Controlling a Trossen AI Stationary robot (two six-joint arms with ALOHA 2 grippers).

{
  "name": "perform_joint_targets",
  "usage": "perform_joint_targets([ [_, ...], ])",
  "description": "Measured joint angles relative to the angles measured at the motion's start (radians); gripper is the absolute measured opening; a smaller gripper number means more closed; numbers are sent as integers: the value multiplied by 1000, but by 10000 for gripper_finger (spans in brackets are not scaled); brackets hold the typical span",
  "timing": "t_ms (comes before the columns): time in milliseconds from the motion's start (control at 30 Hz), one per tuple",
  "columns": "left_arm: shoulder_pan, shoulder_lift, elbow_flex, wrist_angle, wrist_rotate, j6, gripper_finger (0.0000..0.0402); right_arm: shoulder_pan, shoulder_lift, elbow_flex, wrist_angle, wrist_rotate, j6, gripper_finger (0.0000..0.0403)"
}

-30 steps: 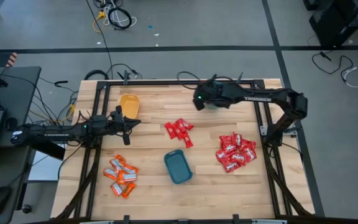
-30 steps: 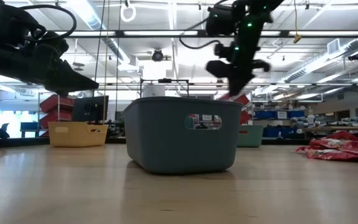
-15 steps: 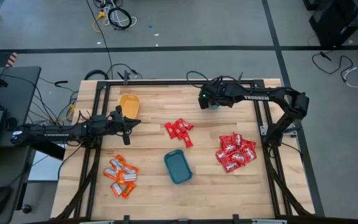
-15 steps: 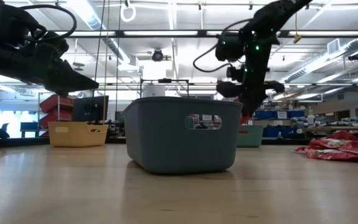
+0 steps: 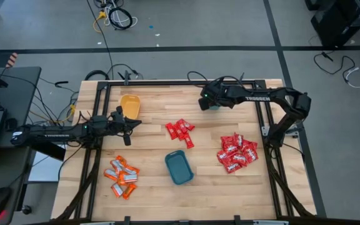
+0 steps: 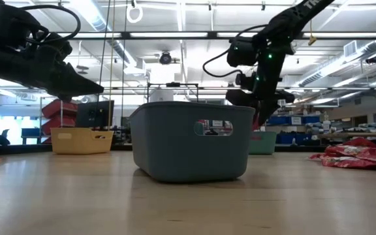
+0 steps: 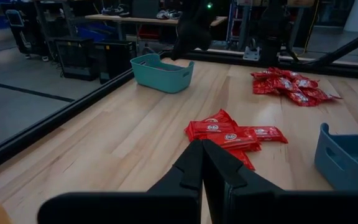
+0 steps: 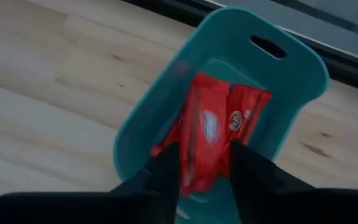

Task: Sort candy
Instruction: Put the red chocolate bar into the green bin, then adjust the yellow bin

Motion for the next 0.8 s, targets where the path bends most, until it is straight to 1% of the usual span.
perform_joint_targets([
  [200, 0, 0, 0, 0, 0, 0, 12, 3, 0, 1, -1, -3, -70, 201],
  [267, 0, 0, 2, -3, 1, -3, 12, 3, 0, 22, -29, -37, -128, 220],
  [333, 0, 0, 20, -44, 19, -7, 12, 3, -1, 53, -47, -84, -194, 229],
  [400, 0, 0, 54, -73, 32, -10, 12, 10, -12, 76, -56, -141, -282, 225],
  [467, 0, 2, 93, -131, 33, -25, 12, 28, -31, 94, -54, -201, -369, 203],
  [533, 0, 17, 136, -212, 33, -42, 12, 56, -51, 96, -47, -232, -439, 162],
  [633, 0, 66, 211, -328, 16, -73, 12, 105, -74, 72, -33, -236, -505, 80],
  [700, 4, 115, 268, -406, -15, -102, 10, 138, -90, 43, 1, -236, -525, 25],
  [733, 8, 144, 299, -446, -32, -118, 8, 155, -97, 28, 25, -236, -529, 13],
  [800, 24, 208, 364, -525, -57, -153, 5, 187, -109, 5, 68, -236, -533, 15],
])
